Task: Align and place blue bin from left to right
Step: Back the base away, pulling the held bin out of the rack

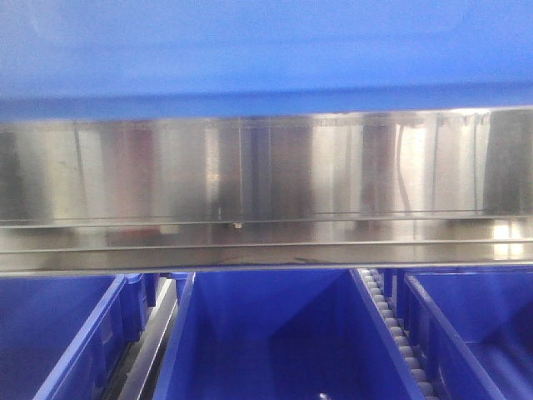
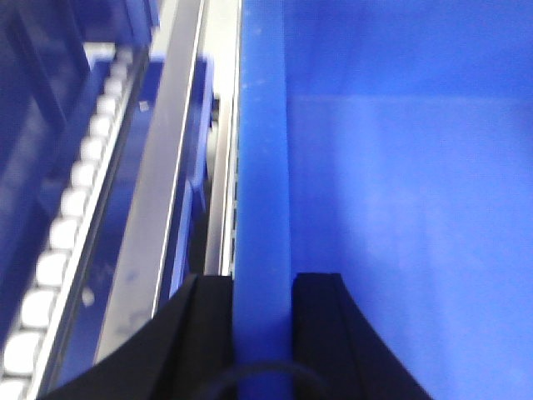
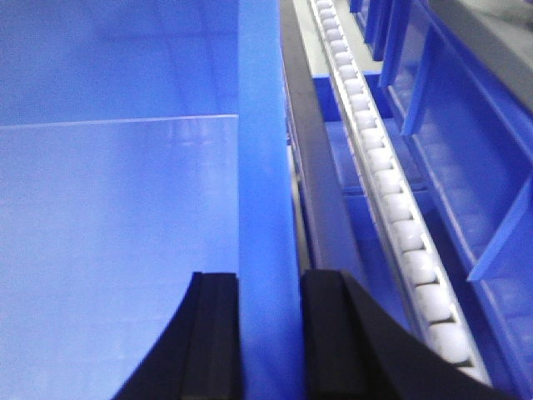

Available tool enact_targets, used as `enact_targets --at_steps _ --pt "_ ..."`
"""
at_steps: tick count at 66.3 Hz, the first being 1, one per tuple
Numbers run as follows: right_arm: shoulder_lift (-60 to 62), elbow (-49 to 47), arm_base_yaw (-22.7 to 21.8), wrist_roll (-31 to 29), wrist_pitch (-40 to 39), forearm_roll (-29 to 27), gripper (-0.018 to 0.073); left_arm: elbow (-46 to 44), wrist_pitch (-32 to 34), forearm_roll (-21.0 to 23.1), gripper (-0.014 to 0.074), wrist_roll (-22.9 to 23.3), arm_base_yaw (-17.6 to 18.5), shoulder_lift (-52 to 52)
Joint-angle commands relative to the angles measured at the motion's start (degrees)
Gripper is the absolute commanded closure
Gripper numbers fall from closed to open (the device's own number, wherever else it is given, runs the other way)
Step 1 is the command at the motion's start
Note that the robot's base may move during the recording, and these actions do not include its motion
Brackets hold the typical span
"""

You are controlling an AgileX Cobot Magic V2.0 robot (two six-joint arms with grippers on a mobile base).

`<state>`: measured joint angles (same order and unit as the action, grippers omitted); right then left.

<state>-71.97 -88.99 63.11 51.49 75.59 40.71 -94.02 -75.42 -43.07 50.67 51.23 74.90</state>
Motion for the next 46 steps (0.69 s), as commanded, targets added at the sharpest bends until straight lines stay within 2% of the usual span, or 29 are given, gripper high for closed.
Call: enact_targets --at_steps 1,6,26,46 --pt "0.03 -0.5 1.01 0.05 -7.54 -0.36 0.0643 -0.41 5.45 -1.34 0.0707 2.45 4.28 -0.39" --pt "0.03 -0.5 1.01 0.05 -7.54 -0.36 0.0643 -0.41 5.45 -3.03 0.0707 2.45 5.03 -0.39" --pt "0.03 -0.5 1.01 0.05 -7.54 -0.36 0.0643 -0.41 5.45 -3.03 0.0707 2.45 5.03 -0.39" --pt "0.03 -0.5 1.01 0.05 -7.54 -0.36 0.0643 -0.29 5.45 0.09 0.0707 2.45 5.03 -0.39"
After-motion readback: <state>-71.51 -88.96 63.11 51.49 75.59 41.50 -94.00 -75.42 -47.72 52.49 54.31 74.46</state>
